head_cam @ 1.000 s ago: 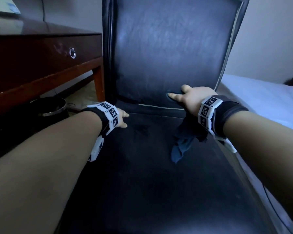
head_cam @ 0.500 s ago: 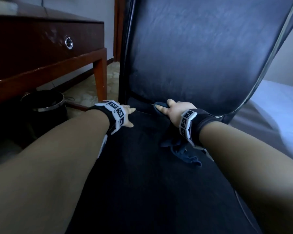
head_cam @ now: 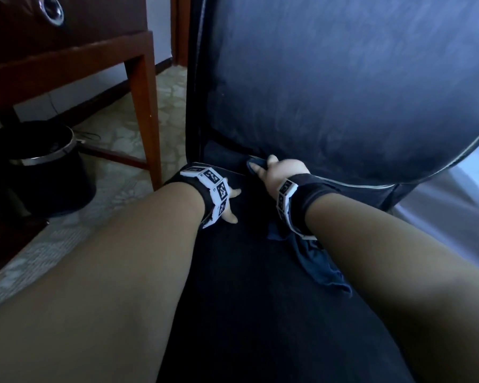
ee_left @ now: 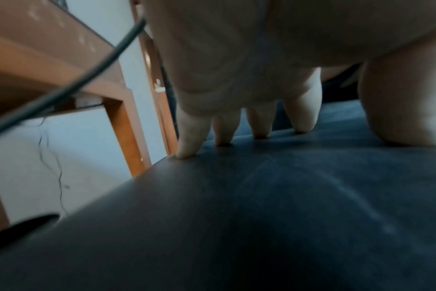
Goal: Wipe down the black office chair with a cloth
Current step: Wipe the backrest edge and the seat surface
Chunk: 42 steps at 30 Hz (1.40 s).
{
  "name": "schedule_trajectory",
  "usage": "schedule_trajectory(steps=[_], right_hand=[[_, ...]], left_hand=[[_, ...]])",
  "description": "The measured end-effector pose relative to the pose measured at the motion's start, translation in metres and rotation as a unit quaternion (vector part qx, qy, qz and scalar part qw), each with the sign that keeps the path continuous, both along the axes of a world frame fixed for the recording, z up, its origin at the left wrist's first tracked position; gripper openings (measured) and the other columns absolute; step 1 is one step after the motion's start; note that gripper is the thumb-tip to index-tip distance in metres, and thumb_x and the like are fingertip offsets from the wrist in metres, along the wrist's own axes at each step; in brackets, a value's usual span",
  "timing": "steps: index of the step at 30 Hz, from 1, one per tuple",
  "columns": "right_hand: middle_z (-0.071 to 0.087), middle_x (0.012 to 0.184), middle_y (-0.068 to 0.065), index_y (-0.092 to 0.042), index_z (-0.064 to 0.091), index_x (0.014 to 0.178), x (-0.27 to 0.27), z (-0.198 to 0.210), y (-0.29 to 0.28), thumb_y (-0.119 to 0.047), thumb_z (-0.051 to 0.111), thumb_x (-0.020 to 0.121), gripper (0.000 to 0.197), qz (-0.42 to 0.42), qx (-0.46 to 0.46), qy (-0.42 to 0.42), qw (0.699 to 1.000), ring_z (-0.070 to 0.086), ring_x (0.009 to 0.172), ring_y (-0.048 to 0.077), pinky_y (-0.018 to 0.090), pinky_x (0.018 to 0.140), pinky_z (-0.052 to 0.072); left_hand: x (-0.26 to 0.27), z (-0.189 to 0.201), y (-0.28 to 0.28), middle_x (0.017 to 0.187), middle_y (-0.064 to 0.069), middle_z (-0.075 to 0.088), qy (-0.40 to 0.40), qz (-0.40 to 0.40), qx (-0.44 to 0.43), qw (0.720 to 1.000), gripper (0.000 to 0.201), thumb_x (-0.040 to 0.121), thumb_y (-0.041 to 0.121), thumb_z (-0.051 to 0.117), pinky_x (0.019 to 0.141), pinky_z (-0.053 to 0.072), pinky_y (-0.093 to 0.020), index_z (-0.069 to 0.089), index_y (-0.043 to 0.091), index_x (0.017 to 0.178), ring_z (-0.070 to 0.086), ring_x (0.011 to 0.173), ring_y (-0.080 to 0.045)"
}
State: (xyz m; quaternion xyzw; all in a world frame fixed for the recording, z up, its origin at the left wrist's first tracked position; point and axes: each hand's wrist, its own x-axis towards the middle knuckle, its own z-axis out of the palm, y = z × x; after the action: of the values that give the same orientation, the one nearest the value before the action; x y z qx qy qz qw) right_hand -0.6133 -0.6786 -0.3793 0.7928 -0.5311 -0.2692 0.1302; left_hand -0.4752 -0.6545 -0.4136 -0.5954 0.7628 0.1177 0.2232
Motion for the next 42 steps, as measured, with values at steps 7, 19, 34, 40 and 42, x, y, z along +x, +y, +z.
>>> schedule_trajectory(steps=[7,19,34,40,42], right_hand=[[0.049,0.132,0.009,-0.013,0.043,0.134,-0.003,-0.007,-0.029,-0.035,0.04,0.097,0.042,-0.042,-0.028,-0.027,0.998,0.051,0.119,0.028,0.032,0.091,0.043],[0.042,0.139,0.01,-0.02,0.034,0.14,0.011,0.002,-0.02,-0.032,0.031,0.102,0.04,-0.12,-0.015,-0.18,0.976,0.045,0.125,0.026,0.033,0.097,0.04],[0.038,0.139,0.009,-0.029,0.025,0.144,-0.064,0.002,-0.018,-0.029,0.037,0.098,0.047,-0.161,-0.025,-0.167,0.972,0.046,0.124,0.027,0.034,0.092,0.043],[0.048,0.134,0.011,-0.014,0.041,0.136,-0.118,-0.009,-0.021,-0.038,0.034,0.098,0.045,-0.224,-0.029,-0.169,0.959,0.05,0.119,0.029,0.032,0.092,0.041],[0.046,0.135,0.012,-0.017,0.04,0.137,-0.113,-0.006,-0.015,-0.039,0.036,0.098,0.046,-0.194,-0.036,-0.186,0.963,0.048,0.12,0.029,0.034,0.092,0.041]], left_hand=[[0.003,-0.006,0.001,0.157,-0.003,-0.002,0.014,0.002,-0.003,1.0,0.085,0.08,0.067,0.049,0.113,0.023,-0.047,0.004,0.037,0.147,0.014,0.143,-0.027],[0.004,-0.006,-0.001,0.157,-0.001,-0.002,0.05,0.017,0.013,0.999,0.088,0.077,0.067,0.053,0.113,0.021,-0.046,0.006,0.039,0.146,0.013,0.143,-0.024],[-0.054,0.012,0.021,0.156,0.002,-0.015,0.098,-0.009,0.018,0.995,0.089,0.079,0.066,0.051,0.113,0.004,-0.051,-0.007,0.045,0.144,-0.011,0.142,-0.035],[-0.078,-0.002,0.024,0.154,0.009,-0.022,0.038,-0.094,0.054,0.993,0.084,0.082,0.067,0.046,0.109,-0.002,-0.06,-0.009,0.048,0.142,-0.021,0.141,-0.028],[-0.082,0.003,0.021,0.154,0.008,-0.022,0.031,-0.097,0.067,0.992,0.085,0.082,0.063,0.049,0.11,-0.003,-0.057,-0.008,0.047,0.143,-0.02,0.141,-0.028]])
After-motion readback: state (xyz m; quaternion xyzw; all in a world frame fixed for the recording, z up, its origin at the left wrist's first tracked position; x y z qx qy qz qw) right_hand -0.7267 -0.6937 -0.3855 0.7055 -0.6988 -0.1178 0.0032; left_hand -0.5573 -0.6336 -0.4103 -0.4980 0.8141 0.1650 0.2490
